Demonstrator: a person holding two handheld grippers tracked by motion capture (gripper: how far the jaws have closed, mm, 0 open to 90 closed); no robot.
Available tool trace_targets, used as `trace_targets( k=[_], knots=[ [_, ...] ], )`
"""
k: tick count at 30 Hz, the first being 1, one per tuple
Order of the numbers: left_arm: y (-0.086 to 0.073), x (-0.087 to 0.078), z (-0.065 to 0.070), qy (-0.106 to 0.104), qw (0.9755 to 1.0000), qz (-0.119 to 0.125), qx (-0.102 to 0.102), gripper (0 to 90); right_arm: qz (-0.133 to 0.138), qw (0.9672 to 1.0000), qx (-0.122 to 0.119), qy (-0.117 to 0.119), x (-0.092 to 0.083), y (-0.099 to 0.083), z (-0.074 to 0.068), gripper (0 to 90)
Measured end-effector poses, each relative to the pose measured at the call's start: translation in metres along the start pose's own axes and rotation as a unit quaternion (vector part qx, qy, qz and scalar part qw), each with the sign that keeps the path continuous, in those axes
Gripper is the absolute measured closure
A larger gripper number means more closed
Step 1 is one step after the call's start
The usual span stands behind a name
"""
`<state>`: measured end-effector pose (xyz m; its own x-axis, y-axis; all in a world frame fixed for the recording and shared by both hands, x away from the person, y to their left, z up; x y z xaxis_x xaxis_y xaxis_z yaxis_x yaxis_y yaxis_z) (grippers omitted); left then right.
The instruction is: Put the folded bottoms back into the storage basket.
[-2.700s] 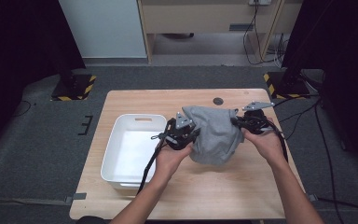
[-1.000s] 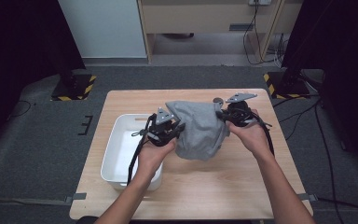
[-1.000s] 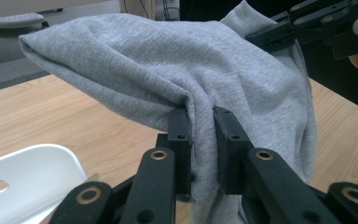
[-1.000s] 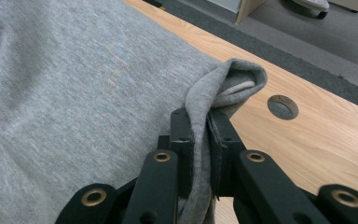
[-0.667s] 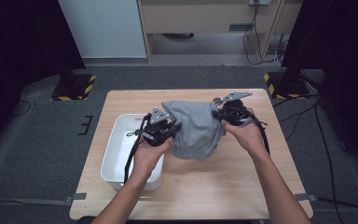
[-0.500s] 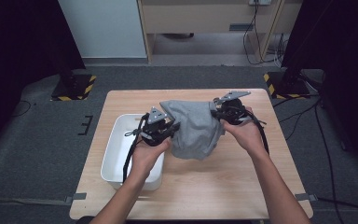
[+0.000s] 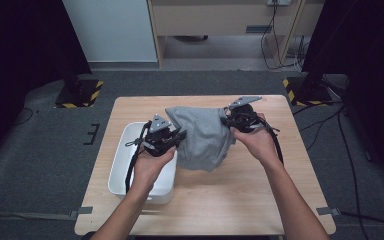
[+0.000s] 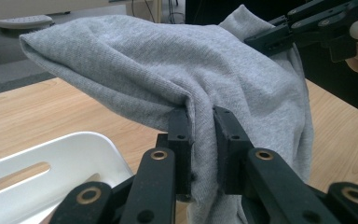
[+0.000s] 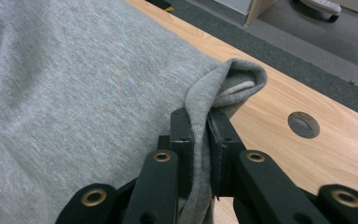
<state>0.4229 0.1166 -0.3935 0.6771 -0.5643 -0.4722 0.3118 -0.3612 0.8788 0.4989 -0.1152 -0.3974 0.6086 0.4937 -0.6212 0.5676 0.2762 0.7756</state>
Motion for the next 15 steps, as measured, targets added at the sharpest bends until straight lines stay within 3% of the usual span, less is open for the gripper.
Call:
trace_targets(
  k=[15],
  knots=[
    [0.005, -0.015, -0.004, 0.004, 0.9999, 0.010, -0.002, 78.5, 0.000, 1.0000, -0.007, 0.002, -0.009, 0.014, -0.012, 82.5]
  ],
)
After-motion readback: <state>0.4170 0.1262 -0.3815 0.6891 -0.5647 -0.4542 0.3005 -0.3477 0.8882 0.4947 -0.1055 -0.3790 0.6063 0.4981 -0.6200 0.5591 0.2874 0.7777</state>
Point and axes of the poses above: each handheld gripper's, and its own axes: x roughly forward along the jaws, y roughly out of its top, z roughly to its right, the point moved 4 cm from there along x, roughly forward along the jaws, and after that the axes turned 11 degrees about x, right-handed, at the moved point
